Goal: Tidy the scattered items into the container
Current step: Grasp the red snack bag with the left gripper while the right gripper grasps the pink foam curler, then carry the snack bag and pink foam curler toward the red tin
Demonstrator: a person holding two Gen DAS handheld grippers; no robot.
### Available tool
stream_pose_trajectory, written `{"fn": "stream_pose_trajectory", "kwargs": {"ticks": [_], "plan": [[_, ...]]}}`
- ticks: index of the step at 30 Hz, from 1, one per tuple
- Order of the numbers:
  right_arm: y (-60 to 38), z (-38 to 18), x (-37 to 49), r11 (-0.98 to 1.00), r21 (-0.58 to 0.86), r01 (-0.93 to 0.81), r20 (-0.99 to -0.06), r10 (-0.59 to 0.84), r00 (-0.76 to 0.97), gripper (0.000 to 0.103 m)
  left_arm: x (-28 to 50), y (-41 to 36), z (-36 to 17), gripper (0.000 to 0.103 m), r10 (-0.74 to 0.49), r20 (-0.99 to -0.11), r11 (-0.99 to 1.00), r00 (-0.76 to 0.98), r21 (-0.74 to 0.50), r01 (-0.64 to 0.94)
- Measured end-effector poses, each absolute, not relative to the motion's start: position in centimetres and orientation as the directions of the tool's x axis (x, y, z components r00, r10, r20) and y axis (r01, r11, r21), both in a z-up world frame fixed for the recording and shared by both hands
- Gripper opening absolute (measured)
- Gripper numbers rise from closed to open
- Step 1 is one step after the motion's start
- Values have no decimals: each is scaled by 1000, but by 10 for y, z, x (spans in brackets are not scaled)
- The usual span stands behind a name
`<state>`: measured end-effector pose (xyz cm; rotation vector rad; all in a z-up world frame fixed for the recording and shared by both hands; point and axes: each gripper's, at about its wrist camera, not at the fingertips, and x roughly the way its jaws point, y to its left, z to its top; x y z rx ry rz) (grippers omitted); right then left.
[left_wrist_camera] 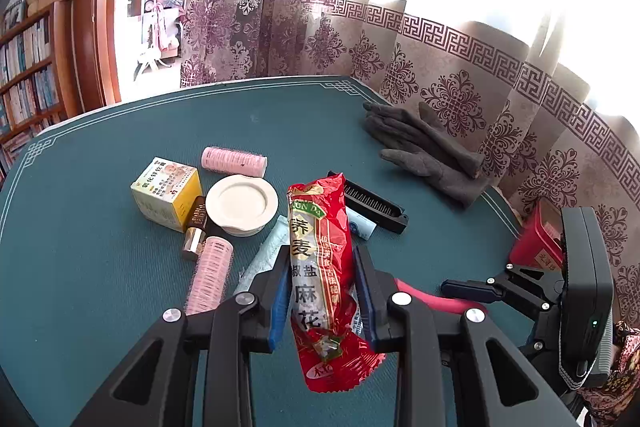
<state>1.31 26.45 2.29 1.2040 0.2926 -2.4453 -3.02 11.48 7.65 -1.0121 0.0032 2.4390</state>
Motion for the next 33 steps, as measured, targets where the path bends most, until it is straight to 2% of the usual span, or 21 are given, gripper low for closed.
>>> {"fn": "stream_pose_trajectory", "kwargs": {"ticks": [3, 5, 10, 16, 20, 24, 33], "plan": [[269, 27, 18, -914, 18, 406, -792, -261, -552, 38, -31, 118, 77, 31, 444, -669, -878, -597, -189, -441], [278, 32, 24, -927, 76, 368, -782, -284, -554, 36, -29, 121, 80, 31, 453, -664, -874, -595, -199, -444], [310, 82, 69, -953, 144, 268, -656, -295, -695, 36, -19, 144, 100, 31, 487, -636, -852, -598, -197, -484], [378, 121, 127, -990, 133, 50, -557, -117, -822, 36, 2, 201, 121, 31, 568, -603, -784, -560, -191, -590], [422, 127, 158, -990, 106, -89, -545, 17, -838, 36, 23, 246, 129, 31, 617, -593, -728, -517, -181, -661], [460, 126, 182, -976, 114, -185, -549, 93, -831, 36, 45, 287, 133, 31, 654, -591, -673, -471, -171, -720], [493, 115, 205, -960, 108, -258, -555, 158, -817, 37, 75, 364, 134, 31, 694, -600, -576, -398, -131, -807]]}}
